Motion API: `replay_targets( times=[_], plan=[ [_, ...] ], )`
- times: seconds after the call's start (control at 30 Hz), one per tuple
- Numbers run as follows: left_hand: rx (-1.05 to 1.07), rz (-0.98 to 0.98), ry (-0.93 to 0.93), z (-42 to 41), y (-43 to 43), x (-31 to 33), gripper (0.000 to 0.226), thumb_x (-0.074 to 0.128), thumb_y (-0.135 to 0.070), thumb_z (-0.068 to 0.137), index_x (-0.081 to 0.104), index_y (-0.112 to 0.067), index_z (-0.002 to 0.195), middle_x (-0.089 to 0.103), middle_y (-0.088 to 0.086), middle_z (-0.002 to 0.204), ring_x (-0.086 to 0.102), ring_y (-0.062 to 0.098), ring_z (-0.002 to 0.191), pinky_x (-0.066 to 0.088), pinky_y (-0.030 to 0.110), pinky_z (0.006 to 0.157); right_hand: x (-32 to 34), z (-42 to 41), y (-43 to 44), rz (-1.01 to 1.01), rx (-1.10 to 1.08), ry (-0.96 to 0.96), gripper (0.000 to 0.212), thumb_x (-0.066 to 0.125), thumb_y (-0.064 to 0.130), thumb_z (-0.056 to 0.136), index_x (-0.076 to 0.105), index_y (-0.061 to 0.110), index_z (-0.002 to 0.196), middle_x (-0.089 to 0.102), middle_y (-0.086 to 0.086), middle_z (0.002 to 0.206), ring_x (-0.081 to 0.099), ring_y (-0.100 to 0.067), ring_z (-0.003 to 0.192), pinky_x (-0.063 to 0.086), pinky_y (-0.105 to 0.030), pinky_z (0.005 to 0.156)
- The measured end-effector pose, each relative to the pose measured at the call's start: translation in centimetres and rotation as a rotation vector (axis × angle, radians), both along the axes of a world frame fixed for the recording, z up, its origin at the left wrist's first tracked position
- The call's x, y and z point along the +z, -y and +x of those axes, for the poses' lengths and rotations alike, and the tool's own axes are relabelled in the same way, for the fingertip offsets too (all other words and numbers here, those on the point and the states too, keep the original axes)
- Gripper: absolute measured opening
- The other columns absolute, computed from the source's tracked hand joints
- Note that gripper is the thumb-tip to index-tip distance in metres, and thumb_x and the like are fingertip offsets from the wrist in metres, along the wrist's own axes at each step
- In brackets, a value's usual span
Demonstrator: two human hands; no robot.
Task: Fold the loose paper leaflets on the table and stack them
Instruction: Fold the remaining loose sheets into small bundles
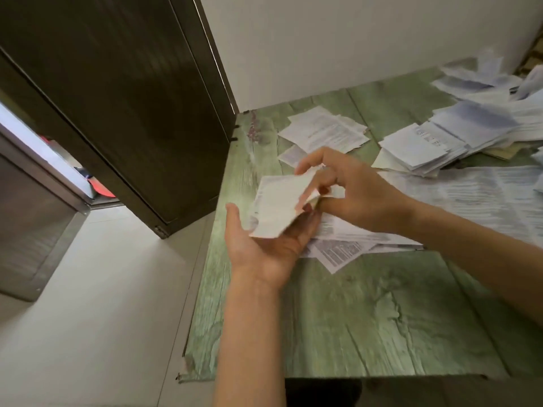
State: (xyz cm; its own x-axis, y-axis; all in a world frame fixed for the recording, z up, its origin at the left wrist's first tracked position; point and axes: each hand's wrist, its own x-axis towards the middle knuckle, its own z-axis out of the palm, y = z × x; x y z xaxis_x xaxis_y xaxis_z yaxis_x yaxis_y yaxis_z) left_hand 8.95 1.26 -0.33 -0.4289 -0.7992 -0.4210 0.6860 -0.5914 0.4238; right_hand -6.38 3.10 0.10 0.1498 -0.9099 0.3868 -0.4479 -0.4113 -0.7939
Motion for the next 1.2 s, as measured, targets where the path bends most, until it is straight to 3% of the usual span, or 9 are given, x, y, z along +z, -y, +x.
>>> replay_targets(
  times=[0.13,0.2,0.27,0.33,0.4,0.6,0.93,1.03,1.2],
  plan=[
    [-0.029,-0.049,0.350,0.5,0.2,-1.5,0.036,0.044,-0.027,0.098,0.055,-0.005,0.125,0.066,0.018,0.114,0.063,0.035,0.102,0.049,0.055,0.089,0.1,-0.5,-1.7,0.180,0.088,-0.078,0.042,0.049,-0.008,0.067,0.070,0.021,0.088,0.071,0.005,0.097,0.062,-0.004,0.098,0.046,-0.014,0.086],
    [0.012,-0.139,0.569,0.5,0.2,-1.8,0.018,0.049,-0.024,0.097,0.061,-0.014,0.106,0.071,0.009,0.100,0.067,0.030,0.092,0.052,0.052,0.087,0.1,-0.6,-1.4,0.268,0.026,0.154,0.038,0.048,0.000,0.063,0.070,0.021,0.086,0.069,0.003,0.102,0.061,-0.007,0.100,0.047,-0.015,0.087],
    [0.030,-0.225,0.640,0.2,-0.1,-1.5,0.009,0.054,-0.020,0.095,0.062,-0.017,0.093,0.073,0.002,0.088,0.070,0.023,0.083,0.056,0.044,0.079,-0.3,-1.2,-0.7,0.300,-0.109,0.376,0.024,0.055,0.001,0.081,0.066,0.019,0.094,0.065,0.001,0.101,0.060,-0.012,0.093,0.050,-0.017,0.079],
    [0.015,-0.284,0.652,0.0,-0.4,-1.1,0.007,0.058,-0.017,0.092,0.065,-0.016,0.093,0.074,-0.001,0.086,0.071,0.018,0.078,0.057,0.036,0.072,-0.8,-1.6,-0.3,0.354,-0.212,0.429,0.019,0.060,0.018,0.091,0.057,0.019,0.110,0.062,0.002,0.104,0.061,-0.014,0.090,0.052,-0.022,0.075],
    [-0.013,-0.329,0.672,-0.3,-0.8,-0.9,0.009,0.063,-0.014,0.088,0.066,-0.015,0.096,0.075,0.000,0.088,0.072,0.015,0.075,0.059,0.032,0.065,-1.3,-2.1,-0.2,0.449,-0.220,0.492,0.037,0.068,0.024,0.084,0.053,0.016,0.117,0.065,-0.002,0.108,0.066,-0.016,0.091,0.056,-0.032,0.078],
    [-0.040,-0.352,0.648,-0.9,-1.2,-0.6,0.016,0.054,-0.022,0.095,0.064,-0.013,0.103,0.073,0.004,0.098,0.070,0.017,0.083,0.058,0.035,0.072,-1.1,-2.7,-0.3,0.461,-0.173,0.494,0.016,0.062,0.013,0.089,0.061,0.021,0.103,0.070,0.005,0.099,0.070,-0.004,0.078,0.053,-0.018,0.057],
    [0.007,-0.310,0.656,-0.1,-0.8,-0.8,0.013,0.049,-0.018,0.097,0.062,-0.016,0.094,0.074,0.001,0.083,0.071,0.018,0.075,0.057,0.038,0.070,-1.3,-3.1,0.0,0.564,-0.067,0.590,0.030,0.060,-0.005,0.085,0.064,0.016,0.107,0.073,-0.004,0.100,0.071,-0.018,0.084,0.059,-0.027,0.068],
    [-0.001,-0.293,0.670,-0.1,-0.8,-0.6,0.014,0.050,-0.009,0.095,0.061,-0.016,0.090,0.073,0.001,0.077,0.070,0.021,0.075,0.057,0.042,0.074,-1.3,-3.1,0.1,0.559,-0.127,0.636,0.024,0.052,-0.006,0.090,0.067,0.013,0.090,0.074,0.002,0.081,0.070,-0.013,0.071,0.055,-0.020,0.057],
    [-0.016,-0.279,0.671,-0.2,-0.9,-0.3,0.016,0.050,-0.003,0.092,0.060,-0.016,0.089,0.074,0.003,0.076,0.071,0.021,0.072,0.057,0.047,0.076,-1.3,-3.1,0.1,0.459,-0.146,0.647,0.037,0.054,-0.006,0.088,0.073,0.015,0.064,0.073,-0.002,0.087,0.070,-0.020,0.079,0.055,-0.021,0.055]
  ],
)
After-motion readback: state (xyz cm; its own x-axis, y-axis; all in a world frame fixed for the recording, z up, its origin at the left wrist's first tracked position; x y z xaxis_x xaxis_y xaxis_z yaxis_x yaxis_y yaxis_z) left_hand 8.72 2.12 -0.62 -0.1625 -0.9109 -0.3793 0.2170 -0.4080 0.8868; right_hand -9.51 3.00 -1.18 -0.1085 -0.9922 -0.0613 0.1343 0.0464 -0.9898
